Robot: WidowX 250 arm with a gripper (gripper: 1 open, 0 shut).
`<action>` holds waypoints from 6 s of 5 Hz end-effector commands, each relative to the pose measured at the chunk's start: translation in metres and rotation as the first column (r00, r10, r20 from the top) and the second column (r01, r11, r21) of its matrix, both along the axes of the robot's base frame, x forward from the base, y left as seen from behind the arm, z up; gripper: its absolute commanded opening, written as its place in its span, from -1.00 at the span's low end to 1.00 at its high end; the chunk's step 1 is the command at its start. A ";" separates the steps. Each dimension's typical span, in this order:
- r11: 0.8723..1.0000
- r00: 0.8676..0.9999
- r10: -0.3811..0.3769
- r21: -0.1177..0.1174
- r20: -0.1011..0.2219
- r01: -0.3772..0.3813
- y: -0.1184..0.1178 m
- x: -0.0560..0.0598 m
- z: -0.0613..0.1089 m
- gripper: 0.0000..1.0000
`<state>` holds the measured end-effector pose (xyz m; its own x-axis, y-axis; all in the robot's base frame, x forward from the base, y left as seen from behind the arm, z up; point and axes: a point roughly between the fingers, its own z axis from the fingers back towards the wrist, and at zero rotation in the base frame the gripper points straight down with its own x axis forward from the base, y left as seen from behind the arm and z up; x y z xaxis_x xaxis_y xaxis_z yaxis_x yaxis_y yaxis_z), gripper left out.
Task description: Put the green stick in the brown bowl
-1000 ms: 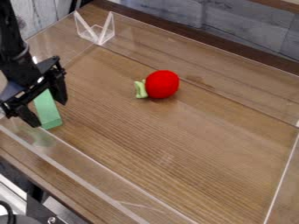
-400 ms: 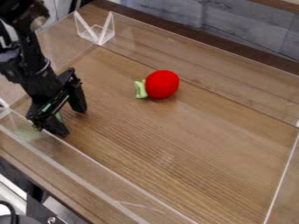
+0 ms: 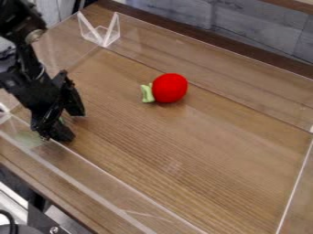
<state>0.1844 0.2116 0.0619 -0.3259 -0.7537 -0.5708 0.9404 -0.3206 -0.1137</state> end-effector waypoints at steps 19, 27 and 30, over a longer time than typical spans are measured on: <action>0.999 0.999 0.033 0.026 -0.021 -0.032 -0.005 0.039 0.012 -1.00; 0.979 0.979 0.203 -0.003 -0.030 -0.203 0.001 0.048 0.053 -1.00; 0.993 0.992 0.118 0.018 -0.038 -0.117 0.003 0.043 0.037 -1.00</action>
<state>0.2273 0.2114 0.0870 -0.2747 -0.7910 -0.5466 0.9611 -0.2092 -0.1803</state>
